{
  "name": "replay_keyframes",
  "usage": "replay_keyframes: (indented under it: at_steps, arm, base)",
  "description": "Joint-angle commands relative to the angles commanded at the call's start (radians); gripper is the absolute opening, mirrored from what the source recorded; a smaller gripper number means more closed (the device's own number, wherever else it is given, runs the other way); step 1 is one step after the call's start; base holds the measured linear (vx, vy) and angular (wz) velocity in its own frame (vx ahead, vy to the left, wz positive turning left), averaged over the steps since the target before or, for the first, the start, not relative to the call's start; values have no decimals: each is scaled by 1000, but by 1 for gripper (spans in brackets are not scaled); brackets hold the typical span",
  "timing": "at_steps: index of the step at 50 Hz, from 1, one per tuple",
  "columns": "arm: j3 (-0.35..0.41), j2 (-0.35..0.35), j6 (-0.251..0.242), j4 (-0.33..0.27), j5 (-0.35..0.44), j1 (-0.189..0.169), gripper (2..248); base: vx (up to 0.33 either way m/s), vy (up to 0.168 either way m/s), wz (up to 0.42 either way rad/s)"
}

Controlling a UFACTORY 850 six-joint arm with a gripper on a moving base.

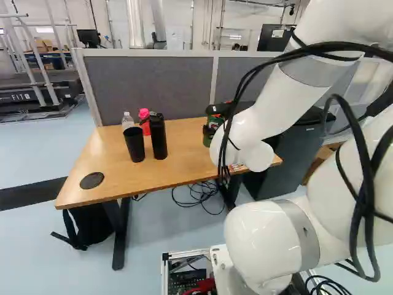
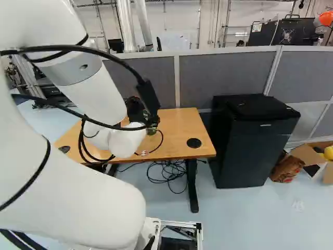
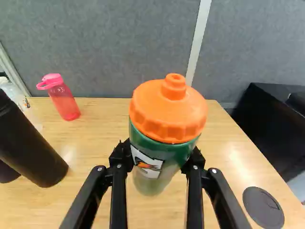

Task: Pick up the green bottle from the table

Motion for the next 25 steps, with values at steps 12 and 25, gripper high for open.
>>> replay_keyframes:
  at_steps: [12, 25]
  arm:
    - [28, 16, -10, 44, -2, 4, 113]
    - [46, 26, -16, 73, -3, 7, 113]
  base:
    - [0, 0, 0]
    - [0, 0, 0]
